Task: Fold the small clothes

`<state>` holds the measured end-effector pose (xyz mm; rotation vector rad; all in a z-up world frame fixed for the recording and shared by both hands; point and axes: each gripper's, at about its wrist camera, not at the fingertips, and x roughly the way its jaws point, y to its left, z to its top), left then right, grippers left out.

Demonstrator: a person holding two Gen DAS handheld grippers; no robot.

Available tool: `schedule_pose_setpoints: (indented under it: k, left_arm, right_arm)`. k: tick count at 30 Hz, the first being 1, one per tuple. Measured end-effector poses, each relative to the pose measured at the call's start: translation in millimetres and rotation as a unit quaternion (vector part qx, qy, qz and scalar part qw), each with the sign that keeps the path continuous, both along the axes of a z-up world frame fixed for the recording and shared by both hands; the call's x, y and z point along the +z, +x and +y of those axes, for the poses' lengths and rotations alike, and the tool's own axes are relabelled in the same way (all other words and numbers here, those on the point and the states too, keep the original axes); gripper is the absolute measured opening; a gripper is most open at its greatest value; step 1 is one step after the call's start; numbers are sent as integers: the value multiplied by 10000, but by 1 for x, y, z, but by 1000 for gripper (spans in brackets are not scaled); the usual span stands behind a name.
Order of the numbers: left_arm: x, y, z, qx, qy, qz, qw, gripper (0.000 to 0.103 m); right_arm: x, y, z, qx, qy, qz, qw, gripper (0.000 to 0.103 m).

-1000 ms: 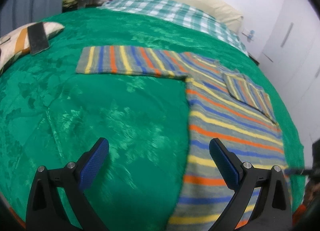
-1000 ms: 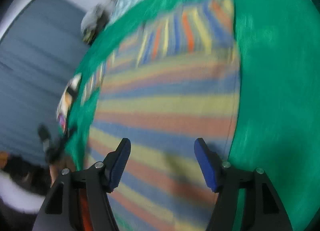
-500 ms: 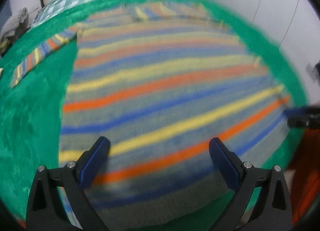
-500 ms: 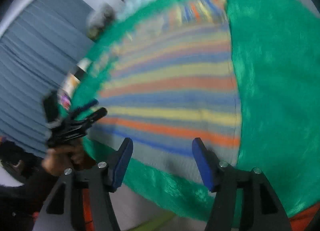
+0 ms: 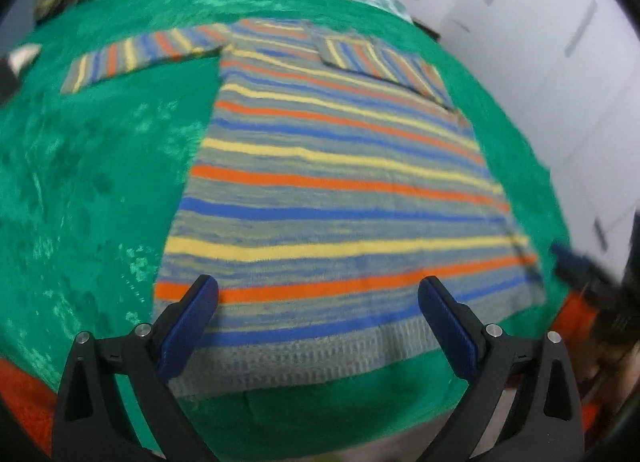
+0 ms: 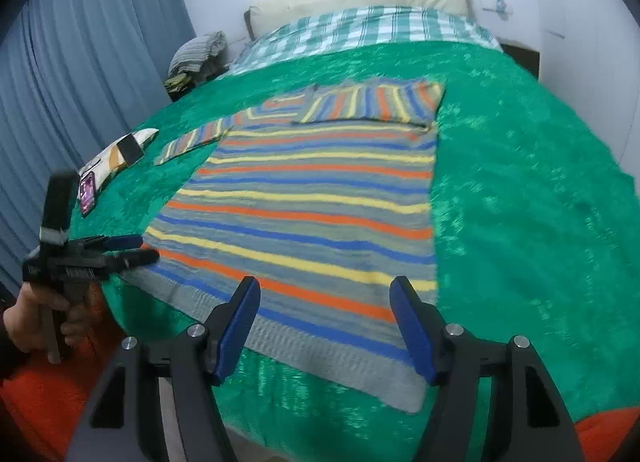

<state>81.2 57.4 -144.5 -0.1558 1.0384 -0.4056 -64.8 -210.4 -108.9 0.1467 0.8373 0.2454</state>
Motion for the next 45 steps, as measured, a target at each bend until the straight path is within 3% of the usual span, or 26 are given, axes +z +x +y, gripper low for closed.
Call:
schedule_pose_setpoints:
  k: [6,12,15,21,25,26,27,28,29,30,33,37,41,45]
  left_arm:
    - [10,30,34,405,-199,-63,9990,100]
    - [29,117,90,850,21,-447,9954,100]
    - [30,175,136,1484,222,-552,9871,100]
    - [-10,259,222,2701,357,69,9622,99]
    - [-44,279,238,2873,182,524,9562,89]
    - [-47,281,237,2912,278,472,9551,87]
    - [-44,281,234,2910,366,354,9554,75]
    - [-42,282,230,2858,420,247,9571,44]
    - [-41,285,229,2778,344,236,9597,21]
    - [-39,288,227,2687,166,286,9626,5]
    - [-11,295,215,2556,200,3,9666,3]
    - [60,298,158,1934,427,-778,9771,3]
    - [121,294,57,867,509,-1437,9845,3]
    - [137,287,-38,21,452,-1690,9846,5]
  right_arm:
    - [3,-10,14,350,-470,-91,9982,67]
    - [-4,-8,20,472,-547,-43,9974,67]
    - [-7,-4,20,454,-508,34,9977,67]
    - [-13,2,21,427,-510,166,9976,67]
    - [-24,8,26,480,-585,401,9963,67]
    - [-27,9,28,507,-586,463,9959,67]
    - [-29,10,30,541,-588,512,9955,67]
    - [-32,11,33,586,-606,550,9949,67]
    - [-33,11,35,619,-623,564,9945,67]
    - [-33,12,37,653,-635,563,9942,67]
    - [-32,11,43,752,-636,509,9938,67]
    - [-27,5,48,911,-668,354,9930,67]
    - [-24,2,50,1040,-631,297,9921,67]
    - [-21,-1,49,1081,-558,247,9923,67]
